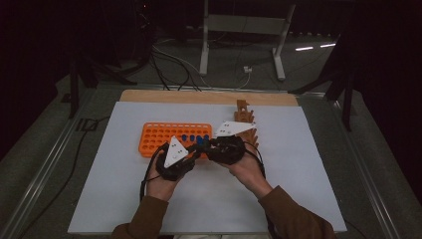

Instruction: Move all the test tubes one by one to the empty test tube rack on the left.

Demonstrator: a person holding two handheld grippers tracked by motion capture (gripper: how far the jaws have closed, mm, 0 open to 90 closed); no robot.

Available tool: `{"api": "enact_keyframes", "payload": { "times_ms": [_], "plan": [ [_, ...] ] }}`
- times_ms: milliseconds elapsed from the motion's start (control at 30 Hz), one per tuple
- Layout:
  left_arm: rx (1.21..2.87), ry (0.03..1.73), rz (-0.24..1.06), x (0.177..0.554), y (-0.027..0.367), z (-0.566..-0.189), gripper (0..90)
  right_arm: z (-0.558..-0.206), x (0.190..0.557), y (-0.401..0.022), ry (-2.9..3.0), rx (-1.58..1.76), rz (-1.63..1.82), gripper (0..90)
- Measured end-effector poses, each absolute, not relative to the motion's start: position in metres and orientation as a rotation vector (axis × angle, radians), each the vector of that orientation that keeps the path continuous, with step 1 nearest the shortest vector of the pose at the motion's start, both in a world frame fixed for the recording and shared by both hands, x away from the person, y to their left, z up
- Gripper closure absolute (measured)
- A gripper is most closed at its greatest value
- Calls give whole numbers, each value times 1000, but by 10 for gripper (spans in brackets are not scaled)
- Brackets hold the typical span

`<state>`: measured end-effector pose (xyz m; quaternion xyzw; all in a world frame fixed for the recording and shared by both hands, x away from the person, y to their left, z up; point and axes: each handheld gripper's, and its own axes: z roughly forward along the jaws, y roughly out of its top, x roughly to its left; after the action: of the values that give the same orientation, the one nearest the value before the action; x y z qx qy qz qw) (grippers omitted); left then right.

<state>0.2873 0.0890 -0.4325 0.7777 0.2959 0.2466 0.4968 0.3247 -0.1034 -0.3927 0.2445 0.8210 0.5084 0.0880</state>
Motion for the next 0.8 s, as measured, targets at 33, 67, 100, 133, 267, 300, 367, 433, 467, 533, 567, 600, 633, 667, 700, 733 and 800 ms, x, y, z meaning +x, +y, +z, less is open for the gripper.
{"api": "enact_keyframes", "payload": {
  "times_ms": [33, 67, 100, 133, 267, 300, 367, 433, 467, 533, 567, 600, 633, 667, 700, 733, 800],
  "plan": [
    [1882, 716, 598, 287, 89, -432, 777, -392, 325, -103, 2443, 729, 1514, 766],
    [1882, 714, 600, 287, 89, -432, 779, -392, 325, -103, 2442, 730, 1516, 764],
    [1884, 716, 603, 287, 89, -432, 779, -392, 325, -103, 2441, 732, 1518, 754],
    [1884, 717, 604, 287, 89, -433, 780, -392, 325, -103, 2435, 731, 1519, 729],
    [1879, 734, 603, 290, 91, -433, 780, -389, 328, -107, 2410, 751, 1558, 581],
    [1878, 737, 606, 290, 91, -433, 780, -389, 328, -108, 2407, 757, 1566, 535],
    [1873, 747, 605, 291, 92, -433, 781, -387, 330, -110, 2399, 776, 1574, 450],
    [1865, 753, 602, 292, 94, -433, 780, -386, 330, -112, 2373, 792, 1567, 366],
    [1861, 756, 601, 292, 94, -433, 780, -386, 330, -113, 2363, 792, 1566, 329],
    [1857, 761, 604, 292, 96, -432, 780, -385, 329, -115, 2339, 800, 1558, 252],
    [1857, 763, 604, 292, 97, -432, 780, -385, 329, -115, 2335, 806, 1557, 228],
    [1853, 768, 606, 293, 97, -432, 781, -385, 329, -116, 2327, 808, 1556, 204],
    [1852, 770, 608, 293, 98, -432, 781, -385, 329, -116, 2319, 812, 1553, 183],
    [1849, 773, 611, 293, 98, -432, 780, -386, 329, -117, 2311, 820, 1543, 165],
    [1845, 779, 615, 293, 99, -432, 780, -386, 329, -117, 2304, 827, 1532, 158],
    [1842, 784, 619, 294, 100, -432, 780, -387, 329, -117, 2296, 827, 1515, 154],
    [1834, 792, 626, 295, 102, -431, 781, -389, 329, -118, 2280, 829, 1486, 133]
  ]
}}
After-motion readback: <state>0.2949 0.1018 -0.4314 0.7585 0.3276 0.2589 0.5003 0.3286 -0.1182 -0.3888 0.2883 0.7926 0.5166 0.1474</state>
